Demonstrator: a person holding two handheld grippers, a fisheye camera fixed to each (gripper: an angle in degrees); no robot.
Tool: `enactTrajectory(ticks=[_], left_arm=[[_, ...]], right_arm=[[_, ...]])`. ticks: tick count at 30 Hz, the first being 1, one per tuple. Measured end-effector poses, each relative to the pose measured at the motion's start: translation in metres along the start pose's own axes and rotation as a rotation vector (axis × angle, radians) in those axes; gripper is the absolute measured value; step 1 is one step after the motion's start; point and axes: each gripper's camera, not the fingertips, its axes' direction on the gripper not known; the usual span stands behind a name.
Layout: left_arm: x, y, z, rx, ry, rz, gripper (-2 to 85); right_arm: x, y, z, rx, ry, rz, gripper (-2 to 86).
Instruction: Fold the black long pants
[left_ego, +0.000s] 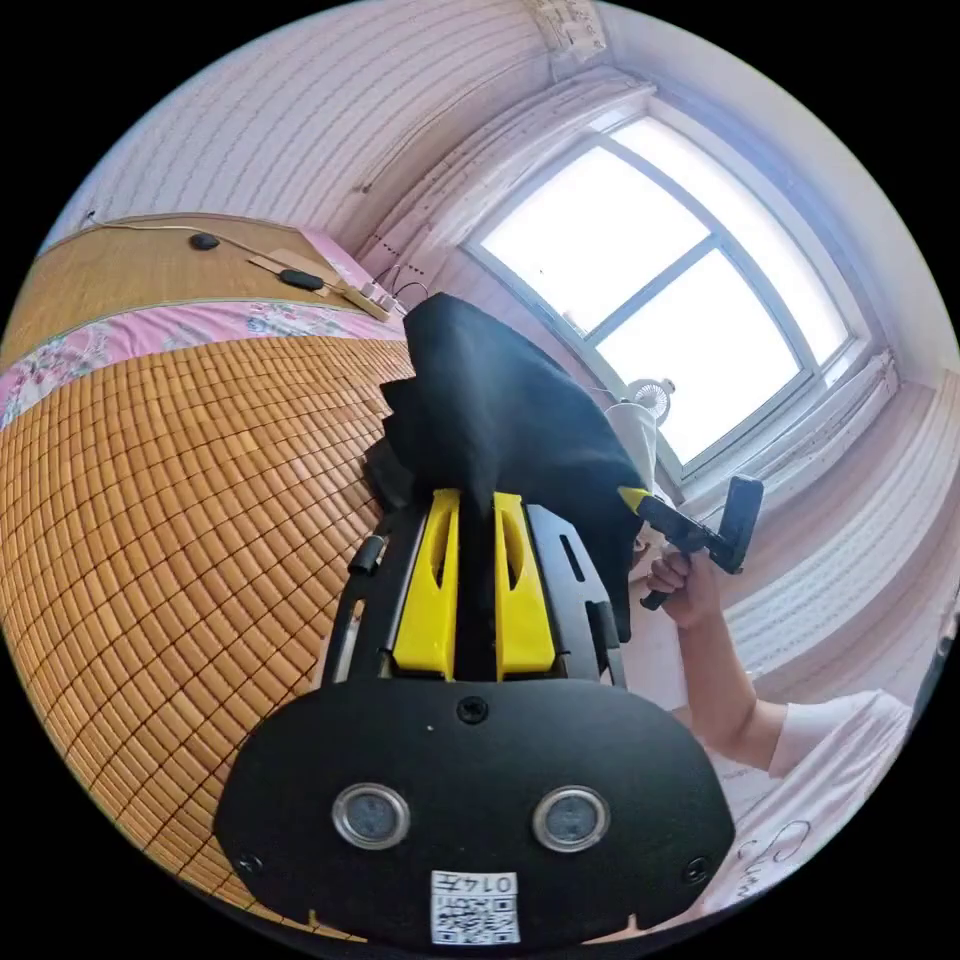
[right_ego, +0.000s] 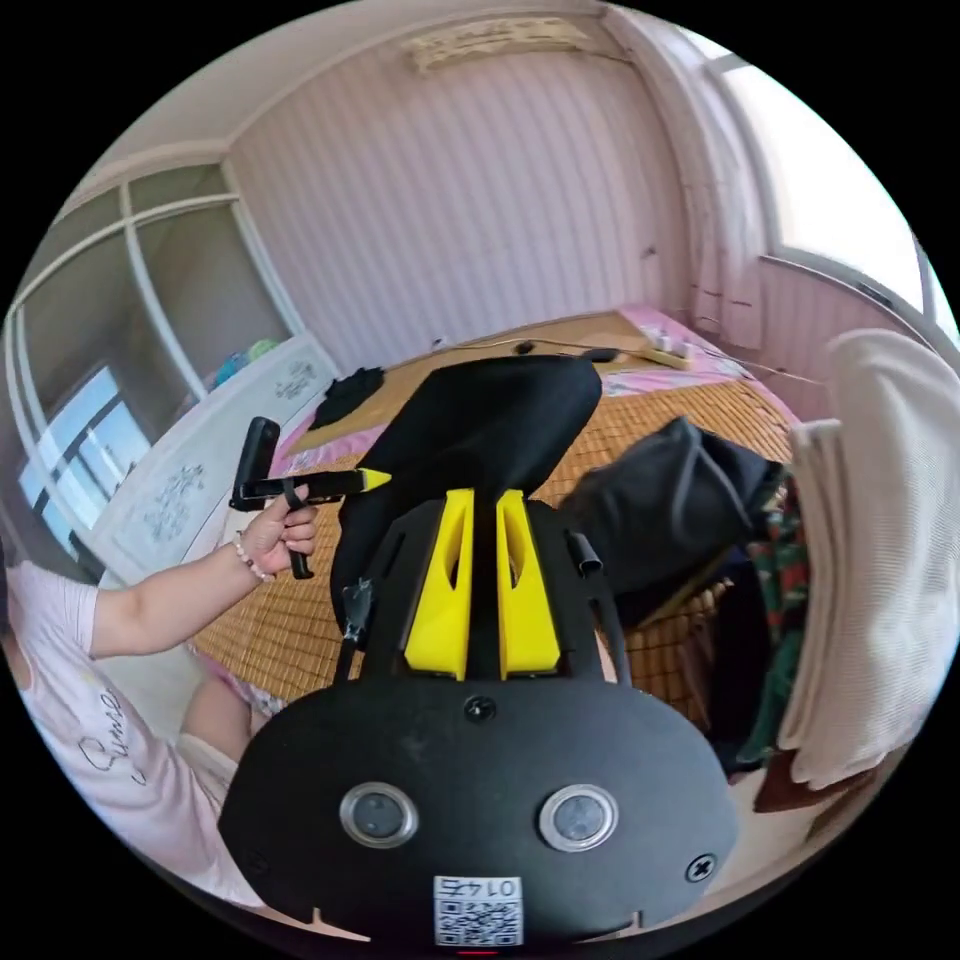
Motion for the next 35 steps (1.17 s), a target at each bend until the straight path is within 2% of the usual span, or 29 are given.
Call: enactTrajectory(ticks=[2, 3, 4, 6, 8, 10, 12, 17, 20, 22, 25, 28, 35], left_arm=[[0.003, -0.021, 0.029, -0.055, -0.058, -0.053, 6.6], [0.003, -0.022, 0.040, -0.093, -0.048, -0.086, 7.1], [0.006, -0.013, 0.043, -0.117, -0.005, -0.076, 7.5], [0.016, 0.011, 0.036, -0.156, -0.008, -0.012, 7.7], [0.025, 0.044, 0.015, -0.203, -0.068, 0.072, 7.7], [0.033, 0.104, -0.034, -0.232, -0.124, 0.137, 7.7], [0.038, 0.158, -0.082, -0.224, -0.198, 0.150, 7.5], [0.053, 0.307, -0.217, -0.191, -0.489, 0.021, 6.6], [0.066, 0.391, -0.297, -0.076, -0.598, -0.134, 6.1], [0.079, 0.447, -0.350, 0.034, -0.648, -0.232, 5.2], [0.097, 0.501, -0.404, 0.176, -0.728, -0.269, 5.1], [0.099, 0.544, -0.441, 0.238, -0.822, -0.310, 5.2], [0.055, 0.594, -0.505, 0.315, -0.881, -0.397, 6.2]], right_arm=[[0.040, -0.015, 0.030, -0.158, 0.112, 0.098, 9.0], [0.052, -0.016, 0.058, -0.297, 0.254, 0.142, 10.6], [0.042, -0.010, 0.085, -0.420, 0.430, 0.063, 11.6], [0.011, 0.008, 0.112, -0.492, 0.579, -0.094, 13.5], [-0.020, 0.028, 0.114, -0.427, 0.612, -0.159, 15.3], [-0.057, 0.060, 0.099, -0.320, 0.562, -0.172, 14.8], [-0.084, 0.088, 0.090, -0.292, 0.510, -0.164, 14.1], [-0.170, 0.165, 0.090, -0.370, 0.265, -0.235, 13.3], [-0.251, 0.196, 0.105, -0.406, 0.169, -0.409, 9.5], [-0.331, 0.208, 0.117, -0.368, 0.086, -0.622, 4.4], [-0.437, 0.211, 0.137, -0.362, -0.057, -0.882, 5.2], [-0.538, 0.209, 0.161, -0.393, -0.188, -1.040, 7.0], [-0.734, 0.219, 0.214, -0.393, -0.311, -1.296, 8.1]])
